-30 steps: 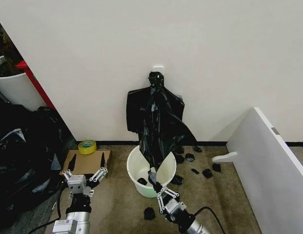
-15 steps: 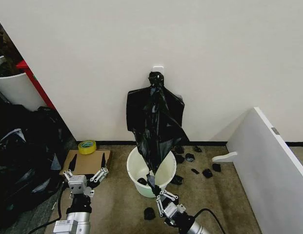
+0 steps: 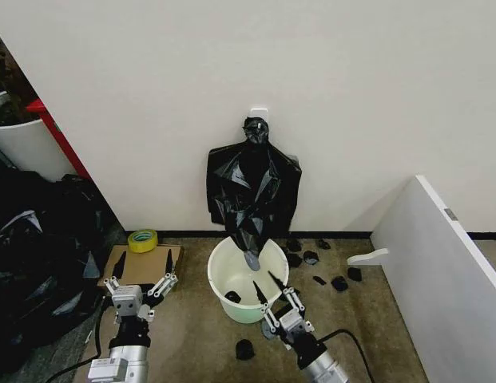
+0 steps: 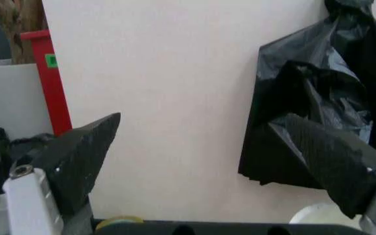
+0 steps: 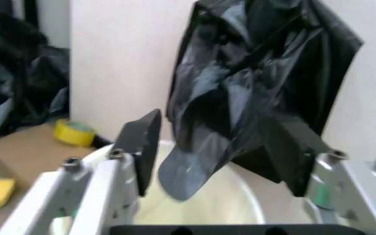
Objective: Place the garbage bag over the trash bin.
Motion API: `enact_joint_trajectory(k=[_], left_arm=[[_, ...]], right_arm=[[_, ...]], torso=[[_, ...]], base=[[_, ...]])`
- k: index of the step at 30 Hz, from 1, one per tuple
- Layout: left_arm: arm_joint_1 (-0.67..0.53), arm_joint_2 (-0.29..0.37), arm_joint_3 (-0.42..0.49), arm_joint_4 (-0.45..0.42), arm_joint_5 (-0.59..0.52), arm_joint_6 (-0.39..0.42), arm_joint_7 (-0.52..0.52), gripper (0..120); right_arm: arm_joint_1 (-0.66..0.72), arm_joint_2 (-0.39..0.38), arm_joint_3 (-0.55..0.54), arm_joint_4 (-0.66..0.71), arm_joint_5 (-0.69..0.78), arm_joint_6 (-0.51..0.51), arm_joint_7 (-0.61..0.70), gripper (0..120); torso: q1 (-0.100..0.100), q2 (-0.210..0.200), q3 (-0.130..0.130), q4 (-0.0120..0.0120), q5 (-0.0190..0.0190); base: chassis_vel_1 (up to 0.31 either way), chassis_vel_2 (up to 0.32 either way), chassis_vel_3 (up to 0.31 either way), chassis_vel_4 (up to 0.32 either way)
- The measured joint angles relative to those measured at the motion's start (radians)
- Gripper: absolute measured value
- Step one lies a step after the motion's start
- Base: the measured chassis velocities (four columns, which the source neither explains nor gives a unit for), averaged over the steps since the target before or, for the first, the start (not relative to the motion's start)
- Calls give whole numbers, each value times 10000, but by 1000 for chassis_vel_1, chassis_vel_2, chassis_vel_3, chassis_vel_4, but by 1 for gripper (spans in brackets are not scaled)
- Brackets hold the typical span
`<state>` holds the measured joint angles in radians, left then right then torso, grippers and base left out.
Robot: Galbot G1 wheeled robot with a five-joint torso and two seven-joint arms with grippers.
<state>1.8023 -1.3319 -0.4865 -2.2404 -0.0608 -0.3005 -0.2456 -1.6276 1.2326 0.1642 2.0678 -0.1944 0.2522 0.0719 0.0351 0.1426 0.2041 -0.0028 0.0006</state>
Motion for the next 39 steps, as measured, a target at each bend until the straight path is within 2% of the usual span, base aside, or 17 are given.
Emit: enact_joint_trajectory(k=[2,8,9,12,17,20,24,25,31,32,38,39], left_arm=[[-3,8,-11,-8,-18,5,0,98],[39,42,-89,-94,-55,64,0,98],[39,42,-89,-94,-55,64,0,98],[78,-22,-103,-120,-10,68,0,98],[88,-96,-104,-109,26,58,1,98],[72,-99,-104,-34,30,34,1,98],[-33,-51,-103,63,-19,21,0,98],[-33,-51,-103,63,-19,21,0,98],[-95,-17,-92,73,-155,-6,-1,98],[-95,-17,-92,73,-155,-6,-1,98],[-193,31,-63,36,-231,-32,-1,98],[-193,31,-63,36,-231,-32,-1,98]], right_arm=[[141,-90,-44,134,182,-255,93,59],[2399,-744,-619,403,1310,-2553,560,86],[2399,-744,-619,403,1310,-2553,560,86],[3415,-937,-1030,87,923,-3201,368,97],[4461,-888,-1700,-424,49,-3867,229,100],[5032,-678,-2057,-850,-514,-4102,279,98],[5622,-450,-2354,-1470,-999,-4328,523,84],[5622,-450,-2354,-1470,-999,-4328,523,84],[6064,-454,-2421,-2318,-1744,-4519,542,60],[6064,-454,-2421,-2318,-1744,-4519,542,60],[6473,-477,-2606,-2964,-2251,-5098,809,41],[6473,-477,-2606,-2964,-2251,-5098,809,41]], torso=[[0,0,0,-1,0],[0,0,1,3,0],[0,0,1,3,0],[1,0,2,3,-1],[1,0,2,2,0],[0,0,2,2,0],[1,-1,2,2,-1],[1,-1,2,2,-1],[1,-1,1,0,0],[1,-1,1,0,0],[1,-1,1,2,1],[1,-1,1,2,1]], base=[[0,0,0,0],[0,0,0,0],[0,0,0,0],[0,0,0,0],[0,0,0,0],[0,0,0,0],[0,0,0,0],[0,0,0,0],[0,0,0,0],[0,0,0,0],[0,0,0,0],[0,0,0,0]])
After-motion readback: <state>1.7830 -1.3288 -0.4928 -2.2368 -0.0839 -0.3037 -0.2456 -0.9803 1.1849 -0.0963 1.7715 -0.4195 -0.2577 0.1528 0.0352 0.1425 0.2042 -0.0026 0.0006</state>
